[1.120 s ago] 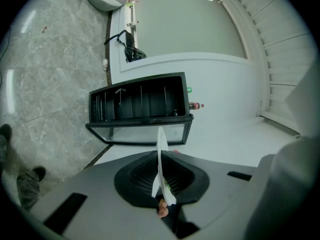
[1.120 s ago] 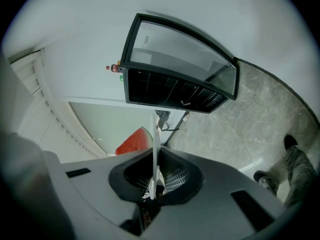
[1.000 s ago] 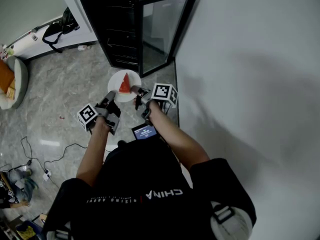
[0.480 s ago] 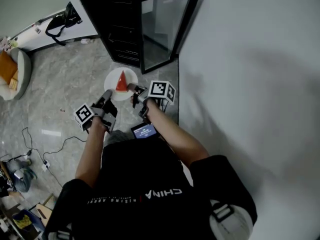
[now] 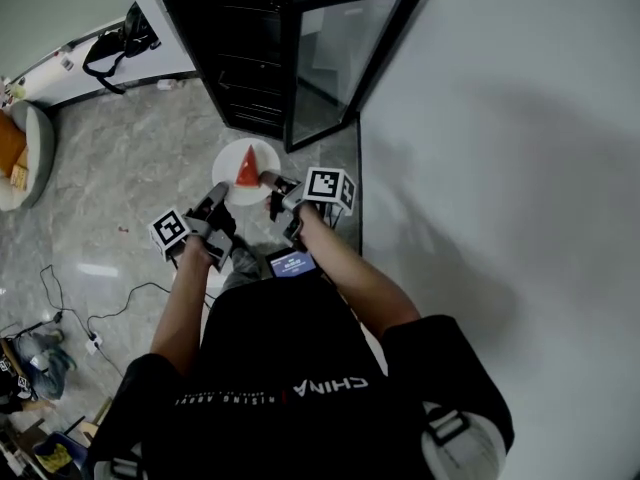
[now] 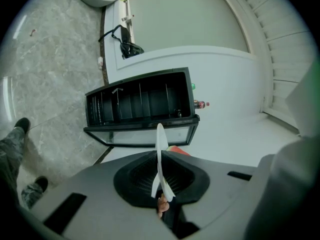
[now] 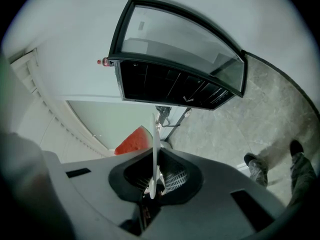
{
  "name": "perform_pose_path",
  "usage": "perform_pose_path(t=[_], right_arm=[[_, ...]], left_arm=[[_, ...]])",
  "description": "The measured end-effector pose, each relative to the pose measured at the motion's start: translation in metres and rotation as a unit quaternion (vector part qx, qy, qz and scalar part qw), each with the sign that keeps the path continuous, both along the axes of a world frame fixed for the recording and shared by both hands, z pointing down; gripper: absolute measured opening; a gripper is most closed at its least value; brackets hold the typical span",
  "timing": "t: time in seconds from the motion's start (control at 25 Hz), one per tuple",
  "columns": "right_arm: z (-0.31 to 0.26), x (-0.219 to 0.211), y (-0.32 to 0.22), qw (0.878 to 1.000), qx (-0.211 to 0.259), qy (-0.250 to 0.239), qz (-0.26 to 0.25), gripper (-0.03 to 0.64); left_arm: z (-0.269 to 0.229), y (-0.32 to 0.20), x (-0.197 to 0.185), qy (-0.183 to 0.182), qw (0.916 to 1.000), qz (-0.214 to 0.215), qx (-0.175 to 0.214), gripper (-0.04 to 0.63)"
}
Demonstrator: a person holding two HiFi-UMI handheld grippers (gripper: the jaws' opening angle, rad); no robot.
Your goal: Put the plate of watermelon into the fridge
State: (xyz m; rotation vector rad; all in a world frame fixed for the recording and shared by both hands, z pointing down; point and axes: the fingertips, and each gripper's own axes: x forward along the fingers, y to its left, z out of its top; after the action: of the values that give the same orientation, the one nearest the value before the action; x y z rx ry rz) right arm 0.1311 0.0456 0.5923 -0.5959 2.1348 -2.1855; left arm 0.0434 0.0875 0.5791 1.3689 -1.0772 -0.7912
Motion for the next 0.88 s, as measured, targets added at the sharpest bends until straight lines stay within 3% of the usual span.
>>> perform_pose_path(t=[0.44,0.64,0.88], right_arm=[[-0.009,-0.081,-0.054,0.999,0.011,0.013,0.035,0.029],[-0.03,-0.137,-0.084,0.998,0.004,0.024,0.052,0.029],[-0.003,-0.144,-0.082,0.998,0.01,0.018,0.067,0.029]], left_arm=[[-0.006,-0.061,-0.083,0.016,0.9986,0.049,0.01,0.028],[-0.026,-0.093,-0.141,0.025,0.9974,0.067,0.005,0.028],[0.001,-0.094,-0.149,0.021,0.9964,0.082,0.009,0.028]])
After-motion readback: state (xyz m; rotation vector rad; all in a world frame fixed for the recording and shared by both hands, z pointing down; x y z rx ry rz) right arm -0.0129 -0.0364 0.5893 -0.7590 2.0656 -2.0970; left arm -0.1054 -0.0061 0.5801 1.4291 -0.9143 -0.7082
